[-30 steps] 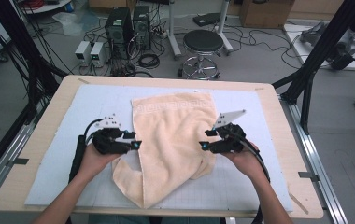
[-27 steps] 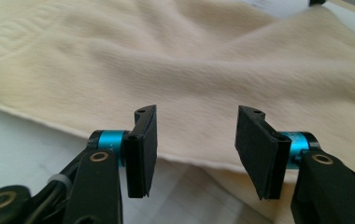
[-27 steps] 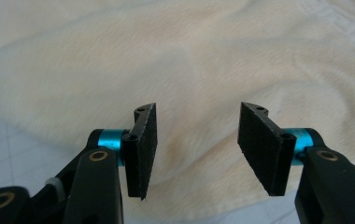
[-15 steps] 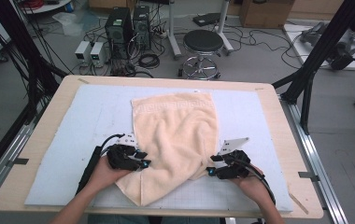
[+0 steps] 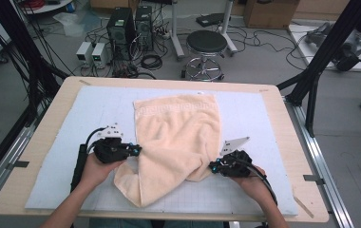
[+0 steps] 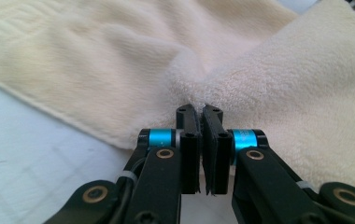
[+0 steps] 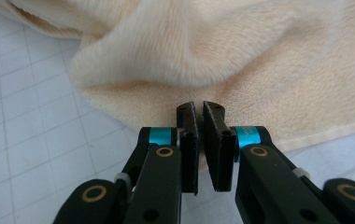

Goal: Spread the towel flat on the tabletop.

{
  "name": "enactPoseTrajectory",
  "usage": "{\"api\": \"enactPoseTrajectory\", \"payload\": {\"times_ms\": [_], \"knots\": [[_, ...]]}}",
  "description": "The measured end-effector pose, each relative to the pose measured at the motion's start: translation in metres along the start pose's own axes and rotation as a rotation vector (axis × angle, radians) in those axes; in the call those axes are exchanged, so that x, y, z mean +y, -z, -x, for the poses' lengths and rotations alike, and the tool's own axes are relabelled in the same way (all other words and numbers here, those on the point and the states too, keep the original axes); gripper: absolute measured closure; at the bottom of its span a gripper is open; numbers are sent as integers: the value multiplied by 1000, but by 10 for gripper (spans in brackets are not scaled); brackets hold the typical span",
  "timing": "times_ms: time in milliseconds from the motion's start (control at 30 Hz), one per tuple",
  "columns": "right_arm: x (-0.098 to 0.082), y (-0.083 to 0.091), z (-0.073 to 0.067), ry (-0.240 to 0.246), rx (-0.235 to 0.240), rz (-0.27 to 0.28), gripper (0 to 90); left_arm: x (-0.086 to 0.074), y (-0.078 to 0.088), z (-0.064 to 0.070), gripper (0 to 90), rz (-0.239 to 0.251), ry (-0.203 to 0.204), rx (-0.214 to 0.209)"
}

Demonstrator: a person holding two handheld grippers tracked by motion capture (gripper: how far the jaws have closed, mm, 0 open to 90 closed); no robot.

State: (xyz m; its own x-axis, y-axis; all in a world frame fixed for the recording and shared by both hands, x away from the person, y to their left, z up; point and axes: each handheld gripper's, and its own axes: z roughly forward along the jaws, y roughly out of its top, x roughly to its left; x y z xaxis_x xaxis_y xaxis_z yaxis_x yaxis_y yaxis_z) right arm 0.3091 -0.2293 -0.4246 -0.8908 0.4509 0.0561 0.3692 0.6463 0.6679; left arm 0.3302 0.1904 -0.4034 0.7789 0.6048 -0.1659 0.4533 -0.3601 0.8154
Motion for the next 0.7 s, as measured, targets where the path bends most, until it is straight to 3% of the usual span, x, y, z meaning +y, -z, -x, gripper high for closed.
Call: {"api": "enactPoseTrajectory", "payload": {"times_ms": [67,200,300,400,467,533,700], "knots": [[4,6,2,0,-10,13,850,5,4,-11,858,2,7,44],[14,16,12,-10,-15,42,851,16,12,-40,858,38,69,150],[25,22,20,-8,-32,79,853,25,13,-62,858,17,83,240],[39,23,31,-19,-63,115,853,29,4,-78,855,2,120,290],[47,17,39,-38,-94,107,851,27,-2,-81,827,-9,136,296],[52,10,46,-47,-100,83,822,27,-2,-80,737,-18,123,273],[55,10,41,-27,-105,96,698,29,22,-65,613,20,70,222]]}}
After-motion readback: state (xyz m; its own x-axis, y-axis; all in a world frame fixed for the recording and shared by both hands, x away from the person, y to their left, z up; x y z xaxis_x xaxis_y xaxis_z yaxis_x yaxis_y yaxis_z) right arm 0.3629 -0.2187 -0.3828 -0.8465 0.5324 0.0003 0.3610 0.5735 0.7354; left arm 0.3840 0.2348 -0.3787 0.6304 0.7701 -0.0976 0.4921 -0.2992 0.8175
